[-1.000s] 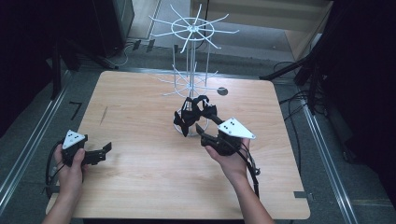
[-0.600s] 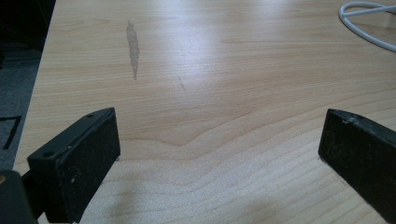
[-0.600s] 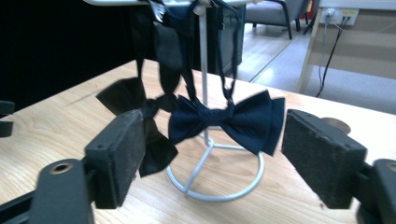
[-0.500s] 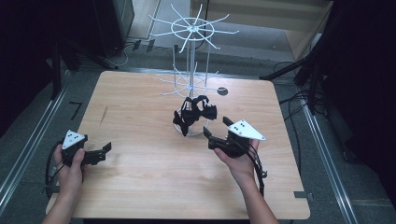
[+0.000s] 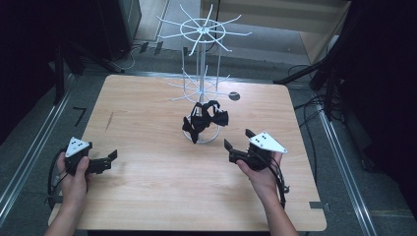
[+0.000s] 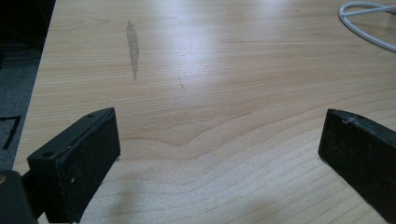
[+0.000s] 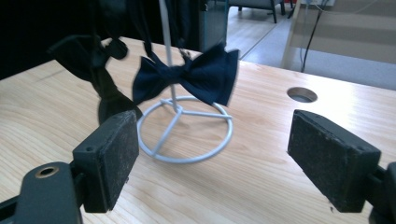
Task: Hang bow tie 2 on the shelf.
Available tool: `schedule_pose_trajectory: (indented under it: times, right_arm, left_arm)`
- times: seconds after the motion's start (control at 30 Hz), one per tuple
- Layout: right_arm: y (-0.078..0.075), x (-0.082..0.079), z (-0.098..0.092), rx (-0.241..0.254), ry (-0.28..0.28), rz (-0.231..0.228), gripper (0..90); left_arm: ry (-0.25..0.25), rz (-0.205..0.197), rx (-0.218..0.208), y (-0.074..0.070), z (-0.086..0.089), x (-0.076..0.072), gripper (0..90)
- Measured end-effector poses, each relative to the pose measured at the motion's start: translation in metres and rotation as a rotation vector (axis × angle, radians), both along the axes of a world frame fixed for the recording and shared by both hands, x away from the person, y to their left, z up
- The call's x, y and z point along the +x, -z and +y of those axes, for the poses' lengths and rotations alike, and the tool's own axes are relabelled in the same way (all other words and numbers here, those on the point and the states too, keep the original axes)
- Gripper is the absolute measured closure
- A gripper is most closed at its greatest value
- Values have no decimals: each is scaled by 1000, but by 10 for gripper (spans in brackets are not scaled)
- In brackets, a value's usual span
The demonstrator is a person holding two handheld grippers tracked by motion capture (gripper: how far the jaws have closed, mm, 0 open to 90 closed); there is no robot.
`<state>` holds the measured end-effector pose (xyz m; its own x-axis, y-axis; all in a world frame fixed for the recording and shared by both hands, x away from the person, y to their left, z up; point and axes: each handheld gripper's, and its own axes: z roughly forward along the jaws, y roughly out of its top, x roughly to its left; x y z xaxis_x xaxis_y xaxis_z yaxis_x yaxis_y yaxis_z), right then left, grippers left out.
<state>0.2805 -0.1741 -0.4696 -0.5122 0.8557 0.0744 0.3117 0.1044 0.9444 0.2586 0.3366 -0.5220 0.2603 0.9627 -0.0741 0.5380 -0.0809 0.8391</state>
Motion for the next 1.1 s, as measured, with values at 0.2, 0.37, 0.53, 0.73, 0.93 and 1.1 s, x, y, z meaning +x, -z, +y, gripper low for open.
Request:
schedule_pose_trajectory:
  times: [0.2,0.37,0.53,0.73,0.93,1.1]
  right_arm:
    - [5,-1,-11,0,33,15,176]
    - [13,-2,-23,-16,50,24,175]
    - [19,-4,-33,-32,71,36,175]
    - [30,-6,-51,-59,91,53,175]
    - [41,-6,-65,-77,108,75,169]
    - [47,-10,-73,-59,109,97,167]
  left_arm:
    - [0,-1,2,0,0,0,0]
    - [0,0,1,0,0,0,0]
    - [0,0,1,0,0,0,0]
    - [-1,0,2,0,0,0,0]
    - [-1,-1,1,0,0,0,0]
    - [0,-1,1,0,0,0,0]
